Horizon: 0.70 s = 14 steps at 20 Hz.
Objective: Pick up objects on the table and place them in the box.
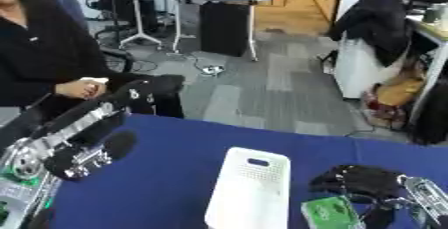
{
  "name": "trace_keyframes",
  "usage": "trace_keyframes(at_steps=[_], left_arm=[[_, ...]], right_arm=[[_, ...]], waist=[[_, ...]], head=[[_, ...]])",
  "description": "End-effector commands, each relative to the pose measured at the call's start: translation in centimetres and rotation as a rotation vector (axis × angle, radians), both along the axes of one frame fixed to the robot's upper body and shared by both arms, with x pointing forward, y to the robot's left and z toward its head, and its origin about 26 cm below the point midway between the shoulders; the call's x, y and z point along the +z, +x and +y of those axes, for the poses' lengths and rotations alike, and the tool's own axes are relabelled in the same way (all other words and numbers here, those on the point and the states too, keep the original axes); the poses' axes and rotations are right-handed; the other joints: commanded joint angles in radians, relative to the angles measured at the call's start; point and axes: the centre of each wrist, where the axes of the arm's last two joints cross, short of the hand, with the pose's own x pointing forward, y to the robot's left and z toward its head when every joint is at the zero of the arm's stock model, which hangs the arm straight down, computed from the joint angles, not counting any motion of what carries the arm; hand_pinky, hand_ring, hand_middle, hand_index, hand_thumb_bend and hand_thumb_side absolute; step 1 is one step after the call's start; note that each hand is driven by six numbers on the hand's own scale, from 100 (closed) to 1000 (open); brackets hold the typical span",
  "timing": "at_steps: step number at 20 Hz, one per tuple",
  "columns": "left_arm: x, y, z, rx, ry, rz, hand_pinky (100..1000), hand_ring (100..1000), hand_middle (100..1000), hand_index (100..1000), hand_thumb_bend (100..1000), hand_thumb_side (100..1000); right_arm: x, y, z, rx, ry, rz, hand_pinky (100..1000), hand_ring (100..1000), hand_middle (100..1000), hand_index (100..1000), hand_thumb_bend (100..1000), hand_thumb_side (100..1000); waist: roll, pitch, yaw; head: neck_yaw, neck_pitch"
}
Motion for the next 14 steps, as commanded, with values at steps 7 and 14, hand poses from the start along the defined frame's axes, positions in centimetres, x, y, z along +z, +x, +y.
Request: trace_keyframes(at_steps=[7, 14], left_arm=[[1.2, -0.1, -0.7, -0.152, 0.219, -0.240, 991, 1000, 1000, 1000, 100, 876], [1.3, -0.1, -0.9, -0.157, 0.218, -0.242, 991, 1000, 1000, 1000, 100, 876]], right_arm=[[-0.5, 0.7, -1.5, -0.085, -0.074, 0.006, 847, 867, 916, 960, 661, 1000], [-1.7, 0.8, -1.8, -0.100, -0.092, 0.002, 846, 867, 912, 959, 659, 1000]], waist=[[0.006, -0.005, 0.009], [0.005, -0.003, 0.013]], head=[[-0.008, -0.014], [-0.008, -0.020]])
